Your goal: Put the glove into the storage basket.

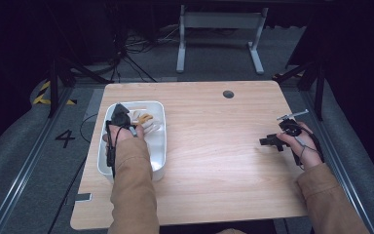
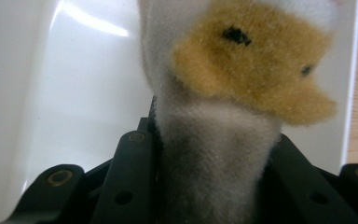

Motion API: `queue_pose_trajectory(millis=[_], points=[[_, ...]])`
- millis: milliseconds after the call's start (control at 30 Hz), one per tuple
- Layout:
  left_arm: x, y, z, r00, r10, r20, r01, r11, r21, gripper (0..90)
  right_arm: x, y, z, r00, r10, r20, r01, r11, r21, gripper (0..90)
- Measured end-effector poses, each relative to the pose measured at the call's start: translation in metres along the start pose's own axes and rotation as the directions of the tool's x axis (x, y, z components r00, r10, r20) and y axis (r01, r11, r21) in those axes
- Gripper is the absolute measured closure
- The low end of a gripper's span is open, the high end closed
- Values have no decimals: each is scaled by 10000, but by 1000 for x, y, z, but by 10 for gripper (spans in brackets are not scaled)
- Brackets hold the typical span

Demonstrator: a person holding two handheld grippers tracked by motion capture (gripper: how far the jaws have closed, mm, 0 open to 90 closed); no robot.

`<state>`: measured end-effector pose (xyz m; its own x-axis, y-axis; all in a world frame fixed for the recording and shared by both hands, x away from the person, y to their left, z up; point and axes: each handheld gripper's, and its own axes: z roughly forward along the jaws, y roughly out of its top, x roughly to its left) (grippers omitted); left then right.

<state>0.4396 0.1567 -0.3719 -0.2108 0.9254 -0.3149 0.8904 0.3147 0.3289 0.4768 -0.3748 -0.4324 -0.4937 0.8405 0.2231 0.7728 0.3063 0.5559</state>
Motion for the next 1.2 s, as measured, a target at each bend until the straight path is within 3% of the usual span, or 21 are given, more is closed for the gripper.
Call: queue_pose_trajectory(millis=[567,867,1200], points=[[15,-3,24,9987,-404,-321,408,9991,135,700,-2,-1,0,10000,53,-45,-53,10000,-7,473],[18,-2,33,9990,-251,-366,267,9987,440,696,-3,-2,0,9999,140,-44,-140,9999,-26,473],[18,-1,38,9989,-358,-295,380,9963,770,687,-3,-2,-1,9999,163,-20,-163,9999,-40,471]])
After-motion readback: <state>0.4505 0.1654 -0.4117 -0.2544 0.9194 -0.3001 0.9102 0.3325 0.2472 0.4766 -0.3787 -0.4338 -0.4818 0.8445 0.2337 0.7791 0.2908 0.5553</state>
